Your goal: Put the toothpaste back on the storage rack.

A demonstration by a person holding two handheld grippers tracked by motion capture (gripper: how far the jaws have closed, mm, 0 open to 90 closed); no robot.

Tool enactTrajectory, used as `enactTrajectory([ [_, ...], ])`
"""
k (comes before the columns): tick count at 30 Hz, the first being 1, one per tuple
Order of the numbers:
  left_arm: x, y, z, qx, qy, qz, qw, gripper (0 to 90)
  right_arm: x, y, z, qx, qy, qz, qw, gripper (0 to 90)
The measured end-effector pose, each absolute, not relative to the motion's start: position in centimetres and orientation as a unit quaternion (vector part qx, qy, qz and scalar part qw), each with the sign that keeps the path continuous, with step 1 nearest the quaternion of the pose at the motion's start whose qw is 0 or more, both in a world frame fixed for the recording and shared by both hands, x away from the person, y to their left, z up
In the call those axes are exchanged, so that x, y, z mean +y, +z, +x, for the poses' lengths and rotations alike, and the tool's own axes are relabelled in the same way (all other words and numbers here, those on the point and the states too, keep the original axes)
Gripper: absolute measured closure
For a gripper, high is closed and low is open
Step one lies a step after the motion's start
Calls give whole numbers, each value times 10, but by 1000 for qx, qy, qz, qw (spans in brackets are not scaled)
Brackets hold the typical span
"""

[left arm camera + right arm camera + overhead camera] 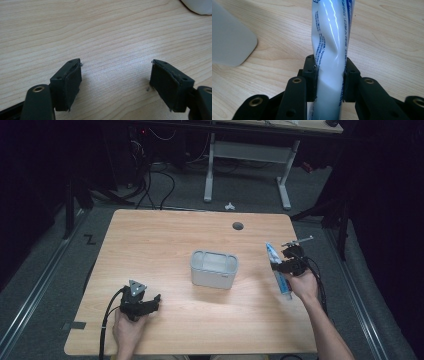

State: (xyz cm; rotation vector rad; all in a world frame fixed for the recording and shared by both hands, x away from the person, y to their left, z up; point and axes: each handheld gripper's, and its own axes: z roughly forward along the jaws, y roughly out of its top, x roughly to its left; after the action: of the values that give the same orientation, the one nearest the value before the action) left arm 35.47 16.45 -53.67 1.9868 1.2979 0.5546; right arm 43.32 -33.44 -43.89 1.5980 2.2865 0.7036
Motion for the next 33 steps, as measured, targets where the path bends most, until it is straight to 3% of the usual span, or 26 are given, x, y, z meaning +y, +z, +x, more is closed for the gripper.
enactTrajectory([
  [33,164,-537,355,500,214,765,345,257,-307,-419,422,808,278,503,131,705],
])
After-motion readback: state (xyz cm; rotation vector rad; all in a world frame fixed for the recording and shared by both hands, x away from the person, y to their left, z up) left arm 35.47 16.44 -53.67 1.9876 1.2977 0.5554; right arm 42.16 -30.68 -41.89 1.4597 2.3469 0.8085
